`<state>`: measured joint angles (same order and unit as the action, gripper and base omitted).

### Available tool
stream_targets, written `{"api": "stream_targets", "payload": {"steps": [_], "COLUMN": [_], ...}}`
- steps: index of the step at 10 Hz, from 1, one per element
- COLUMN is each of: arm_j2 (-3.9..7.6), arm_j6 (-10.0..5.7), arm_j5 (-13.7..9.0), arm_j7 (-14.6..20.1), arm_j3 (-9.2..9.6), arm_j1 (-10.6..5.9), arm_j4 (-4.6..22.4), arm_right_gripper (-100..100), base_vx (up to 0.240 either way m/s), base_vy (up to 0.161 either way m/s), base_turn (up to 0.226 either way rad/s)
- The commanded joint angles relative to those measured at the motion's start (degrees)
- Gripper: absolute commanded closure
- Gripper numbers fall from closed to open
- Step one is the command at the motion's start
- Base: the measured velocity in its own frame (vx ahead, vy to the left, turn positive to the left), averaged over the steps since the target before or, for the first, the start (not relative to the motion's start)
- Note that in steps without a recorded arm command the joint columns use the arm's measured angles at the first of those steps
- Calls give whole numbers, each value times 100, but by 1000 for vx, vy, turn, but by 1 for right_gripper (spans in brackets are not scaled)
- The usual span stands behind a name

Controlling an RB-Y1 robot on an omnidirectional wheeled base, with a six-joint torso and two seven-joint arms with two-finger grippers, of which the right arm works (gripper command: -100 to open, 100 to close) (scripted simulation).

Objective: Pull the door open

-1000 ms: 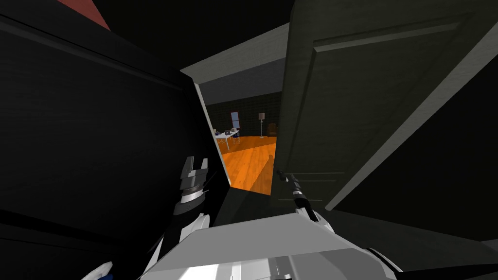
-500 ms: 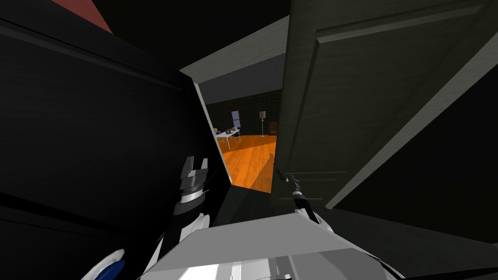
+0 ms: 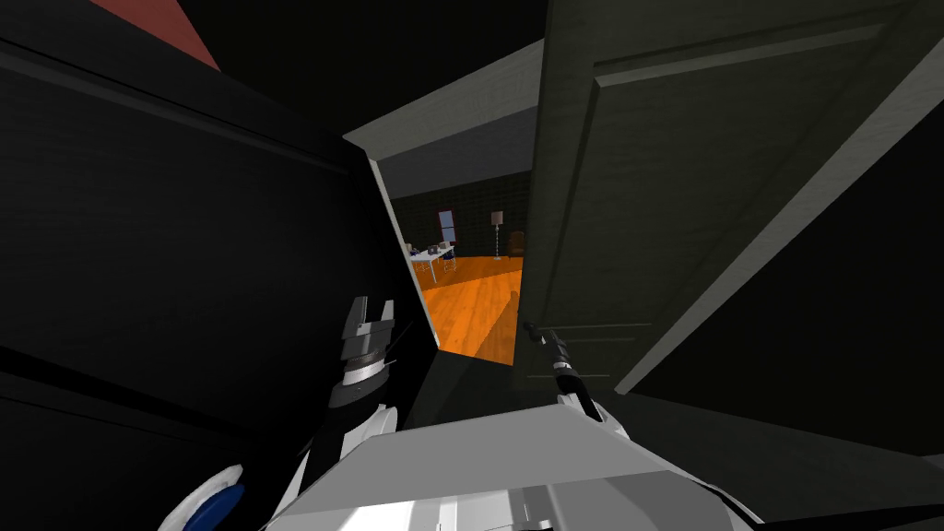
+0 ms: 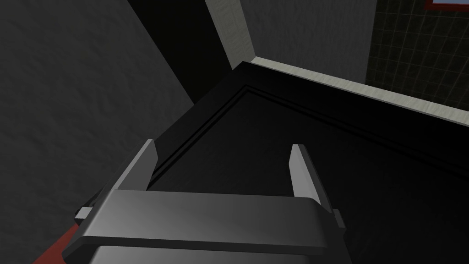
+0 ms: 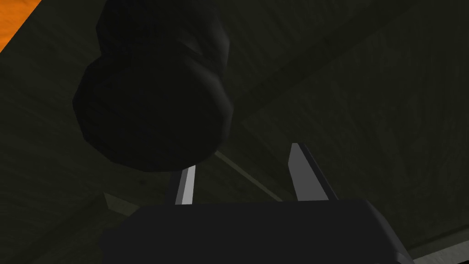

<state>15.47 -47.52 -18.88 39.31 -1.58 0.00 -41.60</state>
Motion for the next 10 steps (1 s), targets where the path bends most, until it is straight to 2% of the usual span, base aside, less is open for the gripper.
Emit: {"api": "stream_targets", "payload": {"steps": [1,2,3,4,9,10], "arm_j2": [-118,-139,-139,-160,-160,-182], "arm_j6": [-143,-125,-125,-106,-106,-87], "arm_j5": [60,-38,-38,-141,-141,-245], "arm_j7": [64,295,295,529,529,763], "arm_j3": [143,175,175,210,210,245], "arm_j1": [-133,-130,-130,-128,-128,-125], "arm_j4": [185,155,155,123,123,92], "arm_right_gripper": [-100,-100,-100,-100,-100,-100], "base_vx": [-12,-42,-34,-46,-8,-31], "base_vy": [10,-3,-14,-8,-4,-11], "base_turn": [25,52,28,49,7,50]}}
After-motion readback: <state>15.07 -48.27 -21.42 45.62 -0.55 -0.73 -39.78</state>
